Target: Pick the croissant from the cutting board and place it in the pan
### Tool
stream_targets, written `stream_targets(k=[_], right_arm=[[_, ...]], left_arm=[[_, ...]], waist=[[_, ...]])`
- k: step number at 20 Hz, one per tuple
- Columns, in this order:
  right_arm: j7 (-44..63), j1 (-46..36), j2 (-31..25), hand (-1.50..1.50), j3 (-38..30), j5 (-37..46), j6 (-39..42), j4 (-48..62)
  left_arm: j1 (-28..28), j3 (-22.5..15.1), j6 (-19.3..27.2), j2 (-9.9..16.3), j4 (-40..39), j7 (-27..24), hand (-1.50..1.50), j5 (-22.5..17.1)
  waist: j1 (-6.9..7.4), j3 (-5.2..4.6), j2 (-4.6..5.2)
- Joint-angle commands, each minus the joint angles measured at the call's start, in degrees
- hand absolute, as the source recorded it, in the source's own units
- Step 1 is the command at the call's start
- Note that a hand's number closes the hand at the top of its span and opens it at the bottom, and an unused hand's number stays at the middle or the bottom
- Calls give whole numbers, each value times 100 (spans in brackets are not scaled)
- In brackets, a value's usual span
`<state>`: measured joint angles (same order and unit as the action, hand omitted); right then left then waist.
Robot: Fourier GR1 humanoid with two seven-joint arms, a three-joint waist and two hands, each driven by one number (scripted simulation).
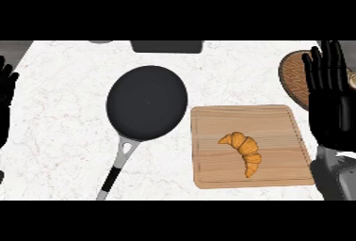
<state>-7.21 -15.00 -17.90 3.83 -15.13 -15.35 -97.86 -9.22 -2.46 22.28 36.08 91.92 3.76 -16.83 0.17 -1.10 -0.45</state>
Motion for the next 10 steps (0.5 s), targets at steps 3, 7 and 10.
stream_targets(k=[3, 7, 10], right_arm=[[424, -437, 23, -150, 254, -377, 728, 711], [697, -467, -1551, -150, 1153, 1429, 1250, 1179], [1385, 379, -660, -150, 28, 312, 117, 1897]], left_arm=[[444, -591, -264, -197, -70, 25, 0, 333], [604, -1174, -481, -271, -244, 208, 0, 493], [1002, -1357, -473, -335, -246, 173, 0, 614]], waist=[[97, 113, 71], [138, -11, 165], [-52, 110, 68]])
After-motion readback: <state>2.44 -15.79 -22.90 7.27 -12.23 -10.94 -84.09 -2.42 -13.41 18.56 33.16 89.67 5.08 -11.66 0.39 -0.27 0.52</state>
